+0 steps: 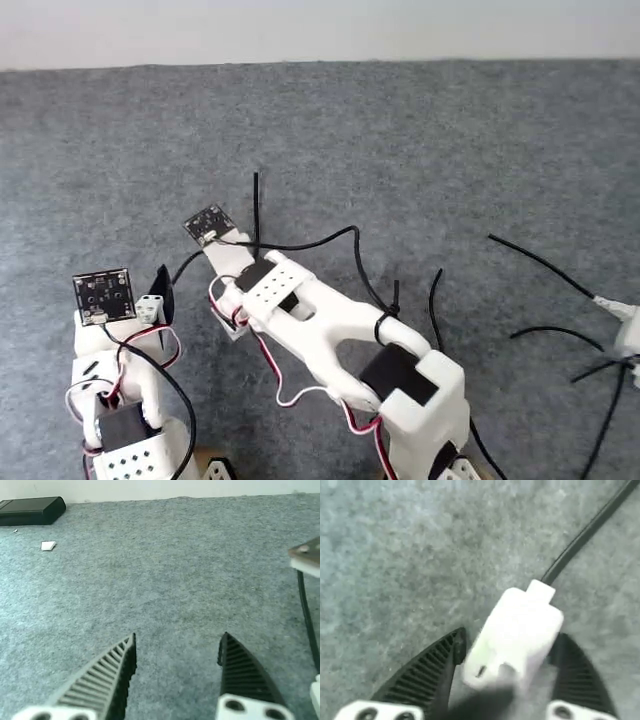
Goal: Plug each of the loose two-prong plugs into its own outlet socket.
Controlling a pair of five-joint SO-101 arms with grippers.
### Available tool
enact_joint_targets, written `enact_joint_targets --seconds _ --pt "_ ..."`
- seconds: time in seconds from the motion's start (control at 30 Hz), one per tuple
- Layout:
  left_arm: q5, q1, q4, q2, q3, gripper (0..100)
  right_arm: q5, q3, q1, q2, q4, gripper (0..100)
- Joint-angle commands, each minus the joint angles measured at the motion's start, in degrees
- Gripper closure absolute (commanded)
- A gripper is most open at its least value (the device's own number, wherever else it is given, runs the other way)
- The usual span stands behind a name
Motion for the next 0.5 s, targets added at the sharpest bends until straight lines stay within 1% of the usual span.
enact_joint_targets --seconds 0.0,0.03,0.07,0.1,0.17,0.27,0.4,0.47 --pt "0.35 0.35 0.35 -0.62 -0.57 75 -0.53 -5.45 3.56 0.22 2.51 93.8" --pt "0.35 0.35 0.35 -0.62 -0.57 75 -0.53 -5.89 4.88 0.04 3.47 99.0" --pt "0.35 0.35 0.35 -0.62 -0.57 75 -0.53 -6.24 6.2 -0.31 4.53 99.2" --pt "0.35 0.35 0.35 -0.62 -0.57 75 -0.53 -6.51 7.34 -1.01 6.11 97.0" --pt "0.35 0.35 0.18 -0.62 -0.57 75 -0.53 -6.51 9.19 -3.3 8.75 99.4" --pt "0.35 0.35 0.09 -0.62 -0.57 75 -0.26 -6.42 12.18 -8.84 13.05 99.1" --pt "0.35 0.35 0.09 -0.62 -0.57 75 5.36 -6.24 18.24 -17.54 19.21 99.1" --pt "0.35 0.35 0.09 -0.62 -0.48 75 9.32 -6.24 21.93 -21.32 23.34 99.1"
